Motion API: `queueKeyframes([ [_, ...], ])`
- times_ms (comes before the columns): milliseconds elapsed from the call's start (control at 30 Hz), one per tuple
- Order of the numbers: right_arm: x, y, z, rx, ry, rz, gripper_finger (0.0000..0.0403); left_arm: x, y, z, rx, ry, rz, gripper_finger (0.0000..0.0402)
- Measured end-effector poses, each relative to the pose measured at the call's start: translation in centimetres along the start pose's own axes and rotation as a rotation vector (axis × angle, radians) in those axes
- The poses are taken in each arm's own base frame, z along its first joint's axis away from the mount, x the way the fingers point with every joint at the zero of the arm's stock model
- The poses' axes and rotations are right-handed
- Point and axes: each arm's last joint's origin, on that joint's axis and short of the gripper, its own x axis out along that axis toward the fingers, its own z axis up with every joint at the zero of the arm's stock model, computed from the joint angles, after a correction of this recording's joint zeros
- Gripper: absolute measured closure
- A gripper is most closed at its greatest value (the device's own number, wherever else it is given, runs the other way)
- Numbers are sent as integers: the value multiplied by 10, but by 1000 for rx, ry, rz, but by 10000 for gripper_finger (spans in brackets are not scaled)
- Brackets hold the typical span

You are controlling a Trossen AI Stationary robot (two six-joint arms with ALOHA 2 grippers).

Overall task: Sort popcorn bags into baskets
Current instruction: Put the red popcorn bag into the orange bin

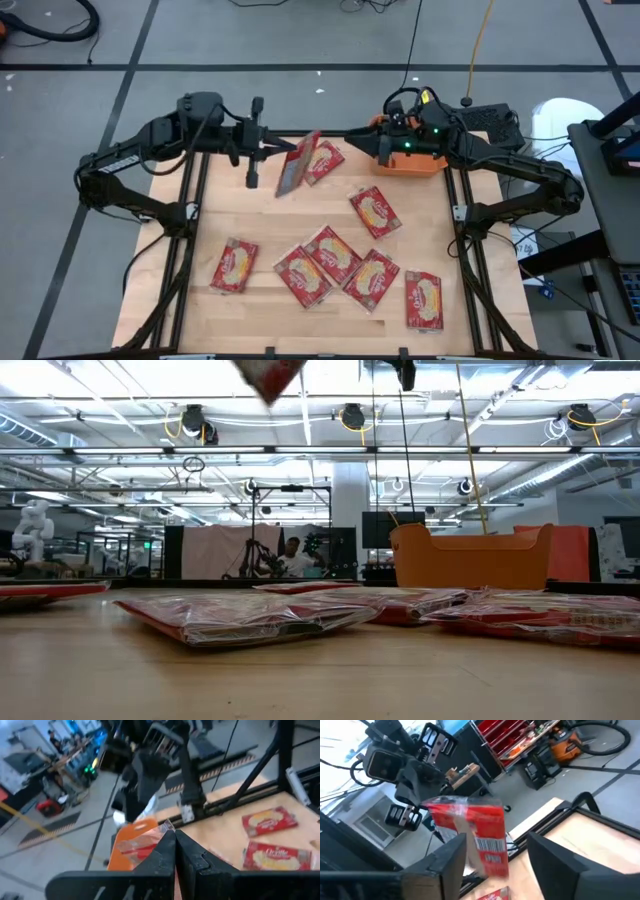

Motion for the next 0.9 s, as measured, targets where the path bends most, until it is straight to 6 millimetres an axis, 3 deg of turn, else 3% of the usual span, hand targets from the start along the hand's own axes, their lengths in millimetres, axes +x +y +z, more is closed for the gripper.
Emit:
queueKeyframes([
  [333, 30, -14, -10, -93, 27, 37, 130, 0, 0, 5, 11, -73, -38, 399],
  [600, 62, -30, -26, -125, 100, 147, 139, 0, 1, 5, -1, -75, -38, 398],
  [900, 87, -35, -29, -129, 14, 313, 169, 0, 1, 5, 3, -75, -38, 397],
])
